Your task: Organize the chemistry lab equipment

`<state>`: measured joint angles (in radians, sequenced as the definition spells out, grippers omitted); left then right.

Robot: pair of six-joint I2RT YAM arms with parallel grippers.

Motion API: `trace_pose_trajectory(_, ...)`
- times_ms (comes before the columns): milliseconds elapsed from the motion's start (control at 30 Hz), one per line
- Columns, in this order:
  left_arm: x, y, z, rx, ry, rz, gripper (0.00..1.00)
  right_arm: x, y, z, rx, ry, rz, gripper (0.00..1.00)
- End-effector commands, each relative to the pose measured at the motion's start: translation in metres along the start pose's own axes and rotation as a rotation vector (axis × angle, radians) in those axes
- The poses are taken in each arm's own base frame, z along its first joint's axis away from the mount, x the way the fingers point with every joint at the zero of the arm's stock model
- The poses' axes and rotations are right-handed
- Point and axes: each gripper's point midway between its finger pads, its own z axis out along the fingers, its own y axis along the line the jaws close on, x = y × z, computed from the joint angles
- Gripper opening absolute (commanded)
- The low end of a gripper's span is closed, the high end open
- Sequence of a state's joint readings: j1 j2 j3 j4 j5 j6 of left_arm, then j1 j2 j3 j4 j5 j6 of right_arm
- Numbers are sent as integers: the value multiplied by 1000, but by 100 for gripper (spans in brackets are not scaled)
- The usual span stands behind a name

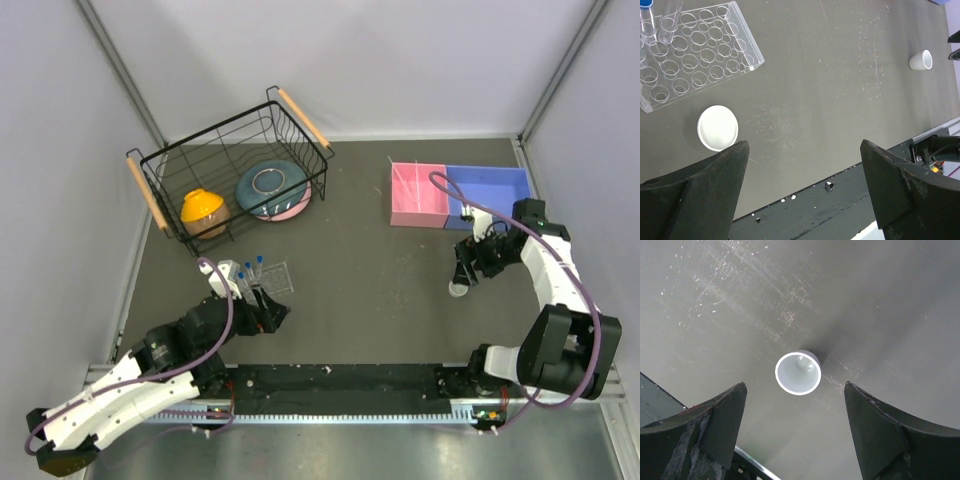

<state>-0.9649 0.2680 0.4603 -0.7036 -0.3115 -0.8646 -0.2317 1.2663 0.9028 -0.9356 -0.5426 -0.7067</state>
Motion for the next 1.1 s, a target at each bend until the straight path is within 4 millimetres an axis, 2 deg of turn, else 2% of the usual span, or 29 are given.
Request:
trace_pose_trajectory(0, -15, -16, -3, 48, -38, 1, 99, 3, -2, 2, -12, 5, 1, 78)
trace_pose_trajectory(500, -13, -15, -4, 50, -31, -3, 99, 13, -1, 6, -32, 22, 11, 65)
trace_pose_trajectory(1067, -12, -13, -4, 44, -28, -1, 99, 16, 4, 9, -62, 26, 12, 59)
